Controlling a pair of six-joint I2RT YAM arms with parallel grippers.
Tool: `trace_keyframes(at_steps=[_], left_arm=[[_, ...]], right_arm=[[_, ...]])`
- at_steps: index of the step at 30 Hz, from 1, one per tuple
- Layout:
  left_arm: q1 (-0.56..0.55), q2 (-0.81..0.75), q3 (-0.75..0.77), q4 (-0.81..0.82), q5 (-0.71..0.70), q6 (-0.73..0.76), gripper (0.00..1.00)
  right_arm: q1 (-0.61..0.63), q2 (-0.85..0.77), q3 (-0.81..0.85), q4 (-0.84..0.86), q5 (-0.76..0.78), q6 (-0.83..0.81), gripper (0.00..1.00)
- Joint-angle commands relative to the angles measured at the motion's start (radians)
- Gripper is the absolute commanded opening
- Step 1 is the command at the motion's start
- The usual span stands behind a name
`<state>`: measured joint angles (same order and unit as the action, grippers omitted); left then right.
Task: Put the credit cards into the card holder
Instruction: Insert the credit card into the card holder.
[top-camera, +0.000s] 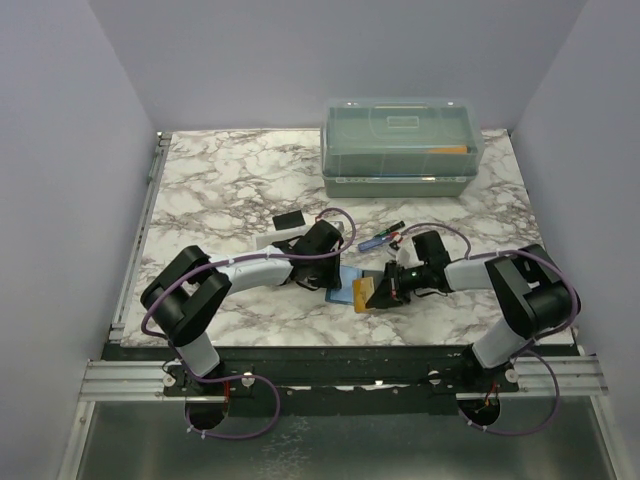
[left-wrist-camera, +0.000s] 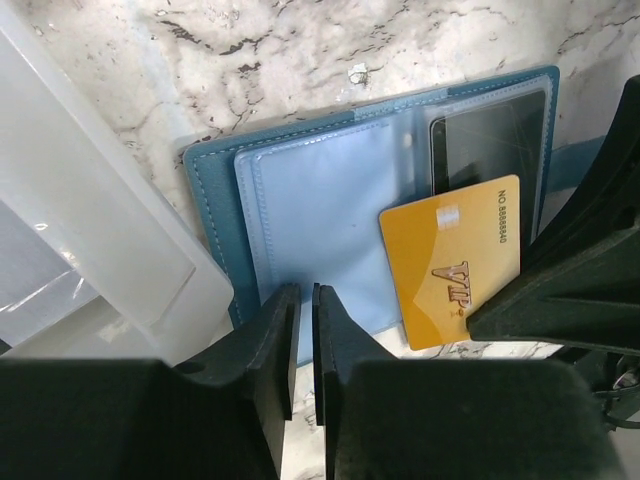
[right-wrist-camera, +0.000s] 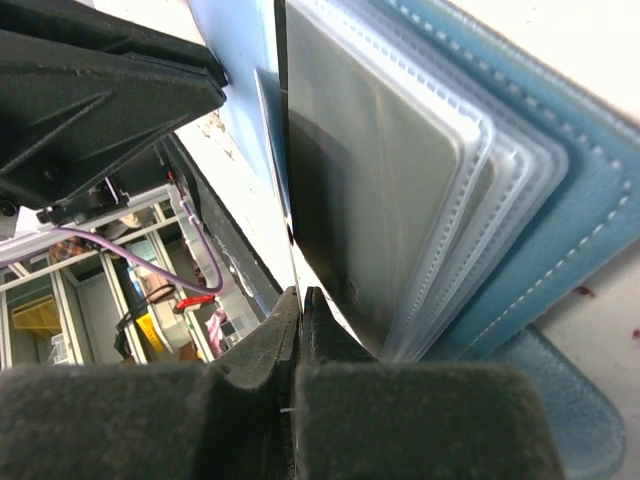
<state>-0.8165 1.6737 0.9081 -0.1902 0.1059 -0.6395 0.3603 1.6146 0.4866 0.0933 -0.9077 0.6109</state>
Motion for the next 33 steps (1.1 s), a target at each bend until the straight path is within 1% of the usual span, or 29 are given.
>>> trace_keyframes(at_steps=[1,7,10,12,13,15,19,23,29,33], left_arm=[[-0.005,0.046,-0.046,-0.071,-0.067,0.034,0.17],[-0.013,0.042,-0.049,-0.071,-0.082,0.044,0.16],[-0.016,0.037,-0.046,-0.073,-0.083,0.047,0.16],[-0.017,0.026,-0.048,-0.075,-0.084,0.048,0.16],[-0.017,0.021,-0.049,-0.076,-0.088,0.049,0.17],[-0.018,0.011,-0.052,-0.08,-0.093,0.05,0.24],[-0.017,-0.009,-0.051,-0.089,-0.094,0.052,0.31],[-0.018,-0.039,-0.051,-0.091,-0.093,0.047,0.32],[-0.017,-0.07,-0.055,-0.098,-0.098,0.041,0.32],[-0.017,-0.108,-0.064,-0.1,-0.089,0.027,0.37]], right_arm=[[-0.014,0.036,0.036,0.008,0.006,-0.014,0.0],[-0.021,0.087,0.074,0.025,0.006,-0.01,0.0],[-0.021,0.108,0.103,-0.024,0.013,-0.023,0.0],[-0.021,0.074,0.099,-0.06,0.027,-0.024,0.0],[-0.022,0.056,0.096,-0.085,0.038,-0.027,0.0],[-0.024,0.025,0.092,-0.154,0.049,-0.039,0.0],[-0.024,-0.003,0.079,-0.216,0.023,-0.051,0.0],[-0.026,-0.011,0.073,-0.246,0.027,-0.064,0.0],[-0.026,0.025,0.082,-0.219,-0.004,-0.067,0.0],[-0.026,0.052,0.101,-0.205,-0.036,-0.093,0.0]])
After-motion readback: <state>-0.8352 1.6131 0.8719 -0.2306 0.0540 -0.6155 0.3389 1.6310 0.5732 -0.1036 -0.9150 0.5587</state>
